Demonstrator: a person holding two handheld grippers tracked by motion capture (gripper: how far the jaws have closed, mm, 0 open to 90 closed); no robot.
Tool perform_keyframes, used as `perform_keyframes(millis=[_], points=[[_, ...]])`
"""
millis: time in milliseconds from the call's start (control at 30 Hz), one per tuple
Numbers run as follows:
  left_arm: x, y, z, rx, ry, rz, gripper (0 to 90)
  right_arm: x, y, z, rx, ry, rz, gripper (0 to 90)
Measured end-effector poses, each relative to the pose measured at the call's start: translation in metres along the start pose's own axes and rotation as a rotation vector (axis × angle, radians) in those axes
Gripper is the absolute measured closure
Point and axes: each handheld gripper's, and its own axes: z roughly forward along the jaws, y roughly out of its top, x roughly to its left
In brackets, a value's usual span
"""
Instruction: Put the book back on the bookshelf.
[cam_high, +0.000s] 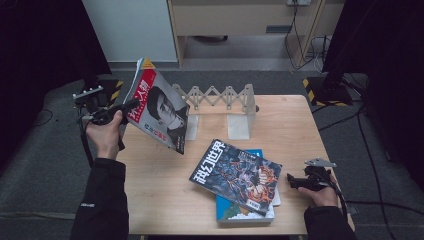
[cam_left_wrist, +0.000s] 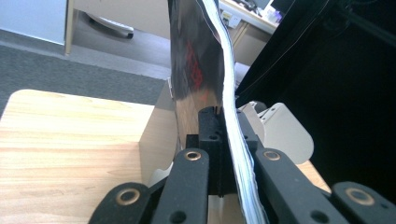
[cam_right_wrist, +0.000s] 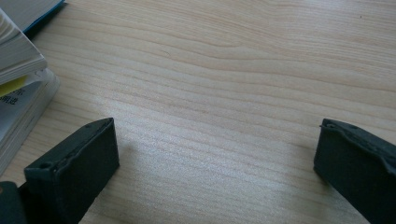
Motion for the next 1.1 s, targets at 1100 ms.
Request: perform_keyframes(millis=[1100], points=[[-0.042,0.004,0.059,0.043,0.231,0.215,86.2,0.0,0.0,0.0,-0.001,0.0,0.0,0.1]])
